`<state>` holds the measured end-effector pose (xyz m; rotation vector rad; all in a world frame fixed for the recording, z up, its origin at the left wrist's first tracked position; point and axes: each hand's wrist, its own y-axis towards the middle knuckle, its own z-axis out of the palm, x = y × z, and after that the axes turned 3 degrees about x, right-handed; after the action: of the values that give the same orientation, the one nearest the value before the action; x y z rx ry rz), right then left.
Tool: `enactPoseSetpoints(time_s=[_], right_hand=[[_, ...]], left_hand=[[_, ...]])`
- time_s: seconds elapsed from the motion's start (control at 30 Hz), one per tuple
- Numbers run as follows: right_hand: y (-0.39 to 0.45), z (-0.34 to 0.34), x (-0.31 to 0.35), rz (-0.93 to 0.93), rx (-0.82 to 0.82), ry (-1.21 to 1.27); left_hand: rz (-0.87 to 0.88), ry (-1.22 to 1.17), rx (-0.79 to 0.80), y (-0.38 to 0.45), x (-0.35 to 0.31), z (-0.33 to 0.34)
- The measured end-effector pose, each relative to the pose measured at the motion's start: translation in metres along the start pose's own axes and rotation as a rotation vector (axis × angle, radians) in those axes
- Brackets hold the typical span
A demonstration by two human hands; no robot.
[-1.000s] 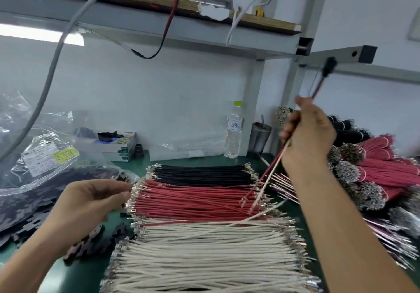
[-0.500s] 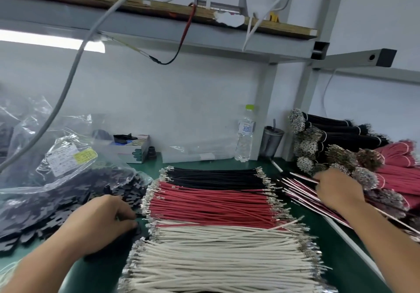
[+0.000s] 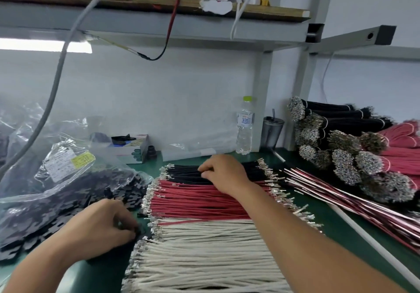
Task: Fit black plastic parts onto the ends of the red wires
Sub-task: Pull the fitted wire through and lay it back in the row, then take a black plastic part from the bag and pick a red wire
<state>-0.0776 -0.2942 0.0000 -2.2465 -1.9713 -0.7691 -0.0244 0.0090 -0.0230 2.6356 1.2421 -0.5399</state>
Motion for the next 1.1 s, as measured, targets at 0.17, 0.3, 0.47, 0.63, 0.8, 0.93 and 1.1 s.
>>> enactPoseSetpoints(time_s=[0.17,0.3,0.47,0.63,0.8,0.93,1.1], right_hand=[[0.021,0.031,0.017,0.046,0.095,-0.117],[0.021,0.029,0.015,-0.004,0.025,-0.2],[0.021,0.031,0.011,-0.106,-0.105,-0.363],[0.025,0.012,0.011,-0.154,-0.246,-0.229],[0.011,-0.032,0.033,-0.265,-0.377,-0.193],[-0.034,-0.041,0.042,-0.334,-0.338,-0.17],[-0.078,0.0,0.023,-0.234,-0.235,-0.045]], left_hand=[[-0.041,-0.047,-0.012,-0.004,0.002,-0.004],[-0.072,0.03,-0.035,-0.006,0.006,-0.008],[-0.066,0.063,-0.016,-0.007,0.007,-0.007],[-0.048,0.029,-0.017,-0.007,0.005,-0.008],[0.076,0.008,0.104,-0.006,-0.007,0.0],[0.084,0.052,0.072,-0.001,-0.007,0.005],[-0.008,0.142,-0.084,-0.002,-0.005,0.004]])
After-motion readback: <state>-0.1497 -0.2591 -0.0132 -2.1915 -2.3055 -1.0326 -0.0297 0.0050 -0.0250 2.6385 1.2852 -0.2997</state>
